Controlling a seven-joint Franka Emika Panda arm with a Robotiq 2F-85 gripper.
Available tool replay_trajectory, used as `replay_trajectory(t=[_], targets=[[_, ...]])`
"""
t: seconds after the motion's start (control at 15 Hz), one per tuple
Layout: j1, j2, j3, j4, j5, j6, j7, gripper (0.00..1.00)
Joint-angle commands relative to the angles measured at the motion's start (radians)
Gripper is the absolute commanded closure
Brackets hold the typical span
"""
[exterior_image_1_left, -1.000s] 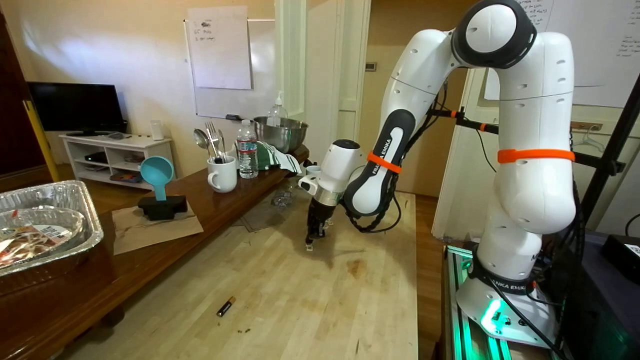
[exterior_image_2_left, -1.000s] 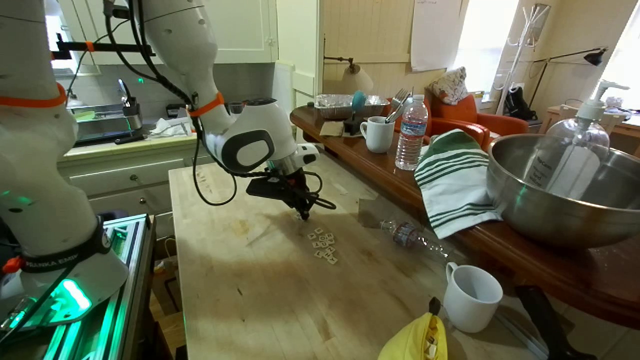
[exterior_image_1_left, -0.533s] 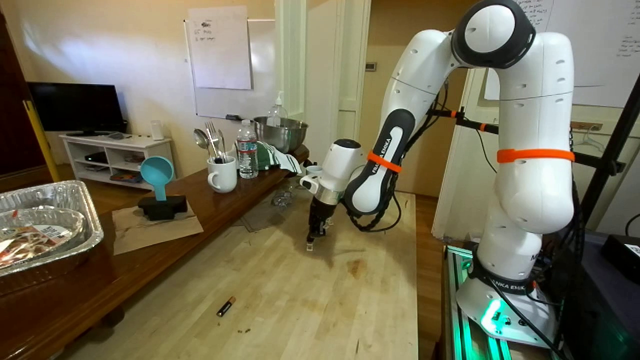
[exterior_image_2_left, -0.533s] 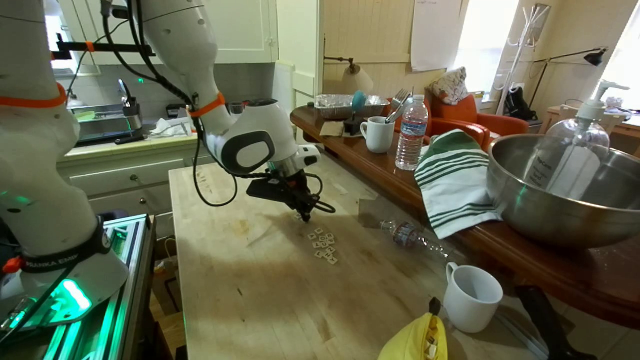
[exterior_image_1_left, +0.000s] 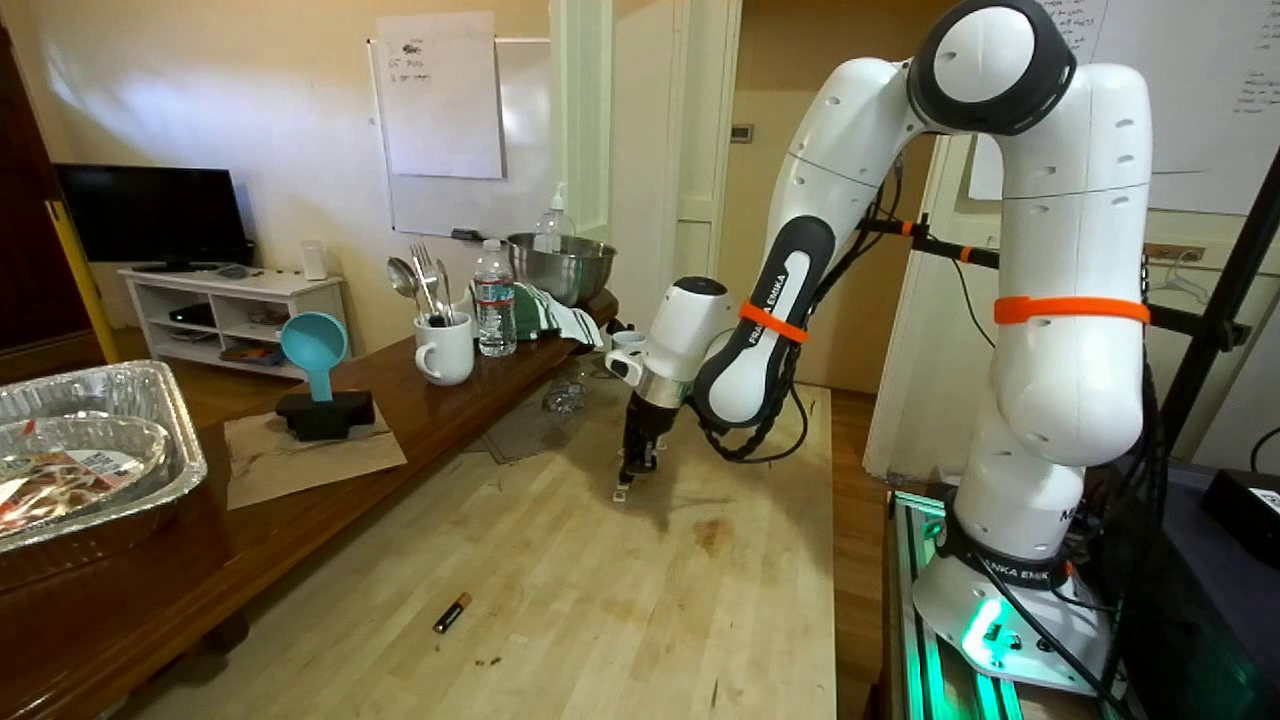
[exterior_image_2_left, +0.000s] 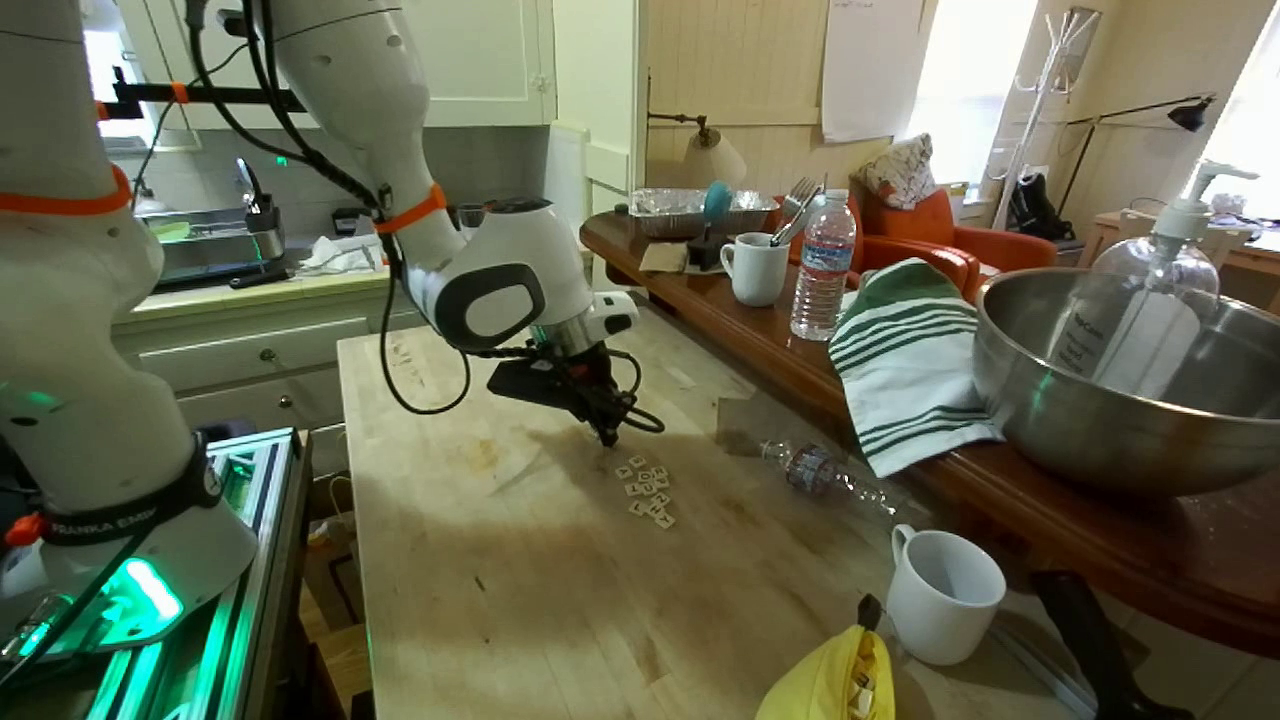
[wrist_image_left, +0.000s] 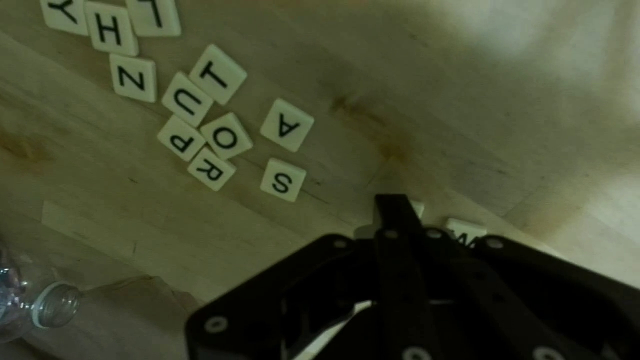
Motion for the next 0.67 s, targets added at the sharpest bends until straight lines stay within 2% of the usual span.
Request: replay_trajectory(t=[0.0,0.2,0.6], targets=[[-0.013,-0.008,0.024,-0.024,0.012,-0.001,-0.005,1.0],[0.0,-0.001,0.009,-0.019,-0.001,-0.002,0.01,1.0],[-0.016,0.001,0.042,-0.02,0.027,-0.014,0.003,1.0]])
